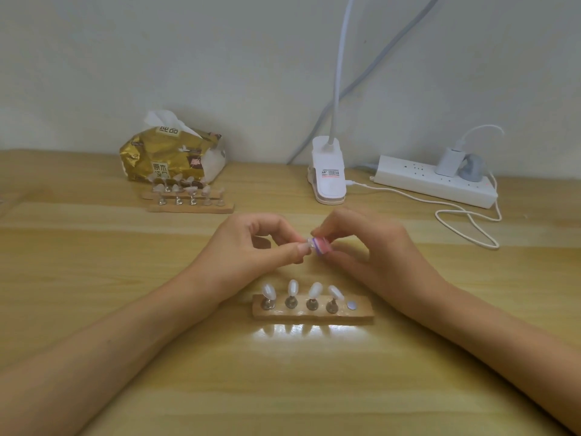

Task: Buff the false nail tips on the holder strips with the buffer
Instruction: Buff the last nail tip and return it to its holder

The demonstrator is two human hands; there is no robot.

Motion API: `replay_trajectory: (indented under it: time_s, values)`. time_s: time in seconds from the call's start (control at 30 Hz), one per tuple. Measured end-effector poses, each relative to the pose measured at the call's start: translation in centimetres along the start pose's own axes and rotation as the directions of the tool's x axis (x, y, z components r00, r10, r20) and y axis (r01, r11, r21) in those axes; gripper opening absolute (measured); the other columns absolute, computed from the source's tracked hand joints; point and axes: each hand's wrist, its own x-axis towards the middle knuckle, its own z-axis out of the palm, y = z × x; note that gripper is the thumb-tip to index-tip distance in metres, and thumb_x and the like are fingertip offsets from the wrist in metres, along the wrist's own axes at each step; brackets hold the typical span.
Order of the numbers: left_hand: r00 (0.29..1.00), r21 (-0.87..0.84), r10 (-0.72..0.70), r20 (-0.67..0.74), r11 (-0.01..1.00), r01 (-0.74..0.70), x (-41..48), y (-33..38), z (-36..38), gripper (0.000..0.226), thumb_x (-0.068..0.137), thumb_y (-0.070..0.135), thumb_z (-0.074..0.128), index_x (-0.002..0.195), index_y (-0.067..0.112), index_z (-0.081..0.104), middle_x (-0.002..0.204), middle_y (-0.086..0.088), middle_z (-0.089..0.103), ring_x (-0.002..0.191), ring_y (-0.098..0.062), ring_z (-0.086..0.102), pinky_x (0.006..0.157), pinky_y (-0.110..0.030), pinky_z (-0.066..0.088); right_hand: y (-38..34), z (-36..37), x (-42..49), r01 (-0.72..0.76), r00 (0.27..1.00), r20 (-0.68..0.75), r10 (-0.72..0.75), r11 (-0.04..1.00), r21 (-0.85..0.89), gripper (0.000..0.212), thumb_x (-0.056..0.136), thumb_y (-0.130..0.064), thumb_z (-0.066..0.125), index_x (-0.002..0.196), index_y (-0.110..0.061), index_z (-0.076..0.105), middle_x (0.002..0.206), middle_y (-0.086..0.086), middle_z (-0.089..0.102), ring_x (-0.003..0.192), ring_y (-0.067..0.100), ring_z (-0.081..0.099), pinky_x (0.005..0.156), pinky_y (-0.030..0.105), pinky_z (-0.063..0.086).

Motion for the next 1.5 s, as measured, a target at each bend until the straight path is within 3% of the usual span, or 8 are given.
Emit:
replay_trajectory:
  time_s: [0.1, 0.4, 0.67, 0.8, 0.93, 1.03, 1.37, 1.5]
  values:
    - [1.000, 0.004, -0.005, 0.000, 1.000, 0.005, 0.01, 0.03, -0.06, 0.013, 0.074, 0.035, 0.078, 0.075, 0.022, 0.075, 0.075, 0.002, 0.073, 0.066, -0.020, 0.053, 0.068, -0.027, 0.045, -0.21, -0.10, 0.01, 0.055, 0.995, -0.088, -0.054, 0.998, 0.008, 0.006, 0.092, -0.011, 0.070, 0.095, -0.007, 0.067, 0.095, -0.004, 0.068, 0.093, 0.009, 0.067, 0.085, 0.025, 0.053]
    - [1.000, 0.018, -0.005, -0.004, 1.000, 0.005, -0.06, 0.02, -0.15, 0.010, 0.078, 0.024, 0.078, 0.070, 0.025, 0.074, 0.070, 0.008, 0.069, 0.054, -0.009, 0.042, 0.054, -0.012, 0.037, -0.13, -0.10, -0.04, 0.041, 0.999, -0.009, -0.041, 0.999, -0.015, 0.002, 0.092, -0.009, 0.070, 0.092, -0.008, 0.068, 0.096, -0.004, 0.067, 0.091, 0.013, 0.067, 0.080, 0.034, 0.054]
    - [1.000, 0.021, -0.007, 0.002, 1.000, 0.007, -0.12, 0.08, -0.17, 0.008, 0.078, 0.023, 0.079, 0.072, 0.023, 0.075, 0.074, 0.003, 0.071, 0.051, -0.007, 0.038, 0.052, -0.011, 0.035, -0.24, -0.25, -0.02, 0.006, 1.000, -0.013, -0.006, 1.000, 0.004, 0.002, 0.092, -0.010, 0.070, 0.092, -0.009, 0.069, 0.095, -0.003, 0.068, 0.091, 0.013, 0.067, 0.080, 0.034, 0.054]
    - [1.000, 0.040, -0.005, 0.003, 0.999, 0.005, -0.10, 0.11, -0.25, 0.004, 0.080, 0.025, 0.078, 0.077, 0.023, 0.076, 0.079, 0.005, 0.072, 0.050, -0.005, 0.037, 0.052, -0.012, 0.034, -0.48, -0.31, 0.00, 0.067, 0.992, -0.109, -0.068, 0.998, -0.012, 0.008, 0.091, -0.013, 0.070, 0.096, -0.007, 0.069, 0.096, -0.003, 0.069, 0.093, 0.008, 0.066, 0.084, 0.023, 0.053]
    - [1.000, 0.046, 0.004, 0.012, 0.999, -0.004, -0.08, 0.06, -0.18, 0.005, 0.080, 0.025, 0.078, 0.075, 0.027, 0.075, 0.086, 0.003, 0.074, 0.050, -0.007, 0.034, 0.053, -0.015, 0.034, -0.11, -0.34, -0.17, -0.034, 0.998, -0.058, 0.034, 0.999, -0.002, 0.006, 0.093, -0.016, 0.071, 0.094, -0.011, 0.069, 0.093, -0.006, 0.069, 0.090, 0.010, 0.067, 0.080, 0.032, 0.053]
    - [1.000, 0.047, 0.007, 0.013, 0.999, -0.007, -0.04, -0.02, -0.16, 0.004, 0.080, 0.025, 0.078, 0.077, 0.027, 0.076, 0.085, 0.007, 0.074, 0.051, -0.007, 0.034, 0.053, -0.015, 0.035, -0.49, -0.30, -0.21, 0.079, 0.990, -0.115, -0.082, 0.996, -0.029, 0.008, 0.091, -0.014, 0.071, 0.096, -0.008, 0.069, 0.098, -0.006, 0.068, 0.093, 0.006, 0.066, 0.084, 0.021, 0.052]
    - [1.000, 0.062, 0.010, 0.021, 0.998, -0.011, -0.12, -0.08, -0.21, 0.007, 0.080, 0.025, 0.077, 0.075, 0.029, 0.075, 0.079, 0.012, 0.073, 0.051, -0.005, 0.037, 0.053, -0.012, 0.035, -0.15, -0.38, -0.42, 0.036, 0.998, -0.046, -0.038, 0.998, -0.052, 0.007, 0.091, -0.008, 0.072, 0.095, -0.012, 0.069, 0.099, -0.004, 0.065, 0.096, 0.013, 0.067, 0.081, 0.034, 0.054]
    - [1.000, 0.079, 0.016, 0.024, 0.997, -0.018, -0.01, -0.03, -0.24, 0.008, 0.083, 0.023, 0.076, 0.077, 0.028, 0.074, 0.076, 0.014, 0.072, 0.050, -0.002, 0.039, 0.055, -0.011, 0.036, -0.39, -0.23, -0.33, 0.142, 0.987, -0.069, -0.148, 0.987, -0.079, 0.005, 0.090, -0.008, 0.072, 0.092, -0.008, 0.068, 0.099, -0.004, 0.065, 0.094, 0.009, 0.065, 0.082, 0.025, 0.052]
